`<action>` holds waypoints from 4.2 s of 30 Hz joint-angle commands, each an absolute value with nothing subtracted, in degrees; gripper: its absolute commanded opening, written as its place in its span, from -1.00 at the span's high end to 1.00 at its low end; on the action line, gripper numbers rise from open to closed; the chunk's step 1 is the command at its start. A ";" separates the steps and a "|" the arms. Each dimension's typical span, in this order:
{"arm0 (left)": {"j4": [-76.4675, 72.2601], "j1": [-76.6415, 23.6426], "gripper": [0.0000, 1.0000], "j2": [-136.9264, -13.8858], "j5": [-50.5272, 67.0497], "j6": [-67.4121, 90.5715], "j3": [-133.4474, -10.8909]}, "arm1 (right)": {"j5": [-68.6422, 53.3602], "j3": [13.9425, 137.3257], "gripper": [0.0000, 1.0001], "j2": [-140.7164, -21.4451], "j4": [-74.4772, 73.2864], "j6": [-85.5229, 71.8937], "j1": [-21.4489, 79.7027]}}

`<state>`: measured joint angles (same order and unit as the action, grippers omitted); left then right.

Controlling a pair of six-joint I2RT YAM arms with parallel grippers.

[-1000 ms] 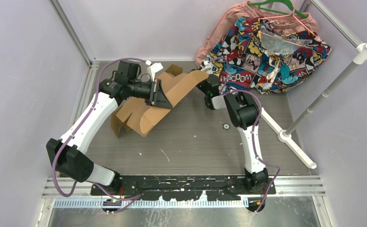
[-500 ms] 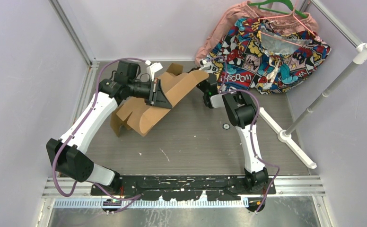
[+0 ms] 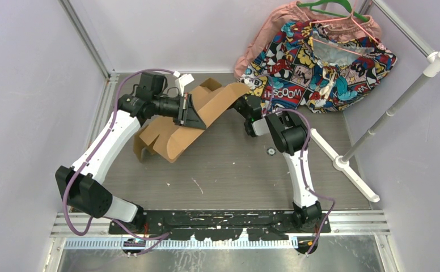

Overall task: Fold the paper box
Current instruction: Fold the paper box at the center of the board.

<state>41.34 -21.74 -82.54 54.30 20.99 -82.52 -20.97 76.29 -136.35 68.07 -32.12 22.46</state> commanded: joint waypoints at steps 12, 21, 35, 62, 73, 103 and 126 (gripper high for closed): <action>36.98 -21.40 0.85 -83.15 55.66 23.24 -83.20 | -18.52 65.17 0.62 -127.40 71.21 -33.07 24.07; 36.21 -20.79 0.86 -83.99 55.54 24.12 -83.91 | -19.51 64.10 0.63 -122.88 65.78 -32.93 24.60; 33.76 -19.78 0.86 -84.02 57.26 25.91 -83.22 | -16.13 55.47 0.66 -116.74 64.72 -32.52 26.94; 27.35 -19.78 0.85 -80.81 57.47 29.89 -77.00 | -9.90 45.57 0.68 -110.51 68.12 -38.58 34.60; 25.51 -19.77 0.85 -80.31 58.09 31.43 -76.18 | -12.09 48.24 0.45 -113.49 72.29 -40.07 36.40; 27.29 -19.78 0.84 -80.66 59.24 30.25 -76.91 | -28.22 37.90 -0.02 -111.71 82.00 -46.37 24.87; 21.82 -19.78 0.82 -78.75 64.04 35.33 -76.40 | -28.25 81.97 0.01 -134.31 61.72 -52.33 14.41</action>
<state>28.45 -20.12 -81.19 59.61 32.36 -76.25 -25.63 75.02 -131.76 66.48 -52.69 14.28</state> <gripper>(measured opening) 0.088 0.495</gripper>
